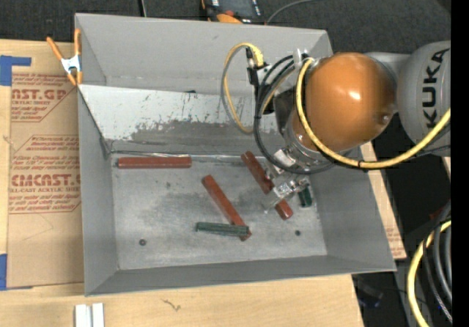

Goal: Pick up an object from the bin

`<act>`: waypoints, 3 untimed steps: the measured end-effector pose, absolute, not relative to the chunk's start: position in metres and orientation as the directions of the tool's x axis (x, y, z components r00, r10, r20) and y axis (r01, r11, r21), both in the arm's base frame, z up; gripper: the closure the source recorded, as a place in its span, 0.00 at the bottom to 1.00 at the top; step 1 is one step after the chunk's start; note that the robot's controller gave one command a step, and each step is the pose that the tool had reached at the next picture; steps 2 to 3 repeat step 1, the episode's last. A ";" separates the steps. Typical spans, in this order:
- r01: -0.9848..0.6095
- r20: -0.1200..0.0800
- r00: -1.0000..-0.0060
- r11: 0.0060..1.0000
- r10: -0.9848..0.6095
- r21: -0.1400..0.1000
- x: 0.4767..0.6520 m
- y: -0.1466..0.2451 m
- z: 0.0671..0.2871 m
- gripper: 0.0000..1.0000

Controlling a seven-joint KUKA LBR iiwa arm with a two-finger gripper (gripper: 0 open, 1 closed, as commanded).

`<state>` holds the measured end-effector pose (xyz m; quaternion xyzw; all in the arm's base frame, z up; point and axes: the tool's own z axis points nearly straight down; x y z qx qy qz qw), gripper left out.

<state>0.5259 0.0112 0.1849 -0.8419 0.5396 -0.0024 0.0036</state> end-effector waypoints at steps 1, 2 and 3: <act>-0.904 0.001 0.427 -0.427 -0.904 -0.006 0.521 0.002 0.251 1.00; -0.904 0.001 0.427 -0.427 -0.904 -0.006 0.521 0.002 0.251 1.00; -0.904 0.001 0.427 -0.427 -0.904 -0.006 0.521 0.002 0.251 1.00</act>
Offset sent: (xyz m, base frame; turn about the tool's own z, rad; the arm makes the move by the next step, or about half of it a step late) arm -0.0059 -0.0104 0.0624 -0.0137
